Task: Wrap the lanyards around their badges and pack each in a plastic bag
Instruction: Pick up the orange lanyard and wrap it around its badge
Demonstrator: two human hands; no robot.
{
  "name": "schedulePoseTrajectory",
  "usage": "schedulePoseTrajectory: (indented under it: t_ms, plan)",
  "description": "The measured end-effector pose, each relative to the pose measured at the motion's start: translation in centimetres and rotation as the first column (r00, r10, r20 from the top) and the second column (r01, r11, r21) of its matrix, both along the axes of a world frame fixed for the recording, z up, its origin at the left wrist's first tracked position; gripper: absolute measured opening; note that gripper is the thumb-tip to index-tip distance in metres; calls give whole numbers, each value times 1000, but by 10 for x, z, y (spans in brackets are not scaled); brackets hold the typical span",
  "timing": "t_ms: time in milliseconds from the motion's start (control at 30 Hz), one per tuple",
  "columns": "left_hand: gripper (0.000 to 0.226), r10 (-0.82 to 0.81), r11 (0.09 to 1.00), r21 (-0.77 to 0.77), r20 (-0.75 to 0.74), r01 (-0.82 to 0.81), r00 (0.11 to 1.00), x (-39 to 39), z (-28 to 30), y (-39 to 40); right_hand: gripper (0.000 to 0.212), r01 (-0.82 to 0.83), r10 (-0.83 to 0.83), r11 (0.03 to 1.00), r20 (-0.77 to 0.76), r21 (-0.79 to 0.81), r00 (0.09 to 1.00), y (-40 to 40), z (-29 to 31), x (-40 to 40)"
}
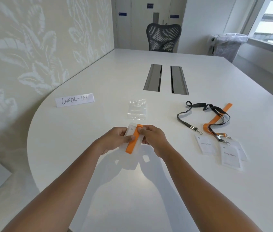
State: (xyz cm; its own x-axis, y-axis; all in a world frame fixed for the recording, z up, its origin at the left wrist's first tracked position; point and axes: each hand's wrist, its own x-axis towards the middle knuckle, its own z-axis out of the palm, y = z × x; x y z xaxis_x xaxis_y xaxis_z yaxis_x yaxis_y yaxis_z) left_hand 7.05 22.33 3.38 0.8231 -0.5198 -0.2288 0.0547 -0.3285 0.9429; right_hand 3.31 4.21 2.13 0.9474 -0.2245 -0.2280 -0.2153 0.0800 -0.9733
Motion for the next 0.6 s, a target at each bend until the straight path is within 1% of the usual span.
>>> schedulePoseTrajectory:
  t_ms: [67, 167, 267, 400, 467, 600]
  plan:
    - [32, 13, 1000, 11, -13, -12, 1000, -1, -1, 5, 8, -1, 1, 1000, -2, 11, 1000, 4, -2, 1]
    - [33, 59, 998, 39, -24, -58, 998, -1, -5, 15, 9, -26, 26, 1000, -3, 13, 1000, 14, -5, 3]
    - [36, 115, 992, 55, -18, -114, 993, 0, -10, 22, 12, -42, 42, 999, -11, -13, 999, 23, -7, 6]
    - [43, 174, 983, 62, 8, -174, 985, 1, -16, 22, 10, -32, 31, 998, -25, -47, 999, 25, -11, 8]
    - [43, 193, 979, 64, 18, -194, 981, 1, -21, 20, 12, -17, 14, 997, -35, -81, 999, 23, -16, 8]
    - [41, 199, 977, 70, 20, -200, 980, -2, -30, 8, 15, 5, -18, 978, -61, -211, 998, 14, -24, 8]
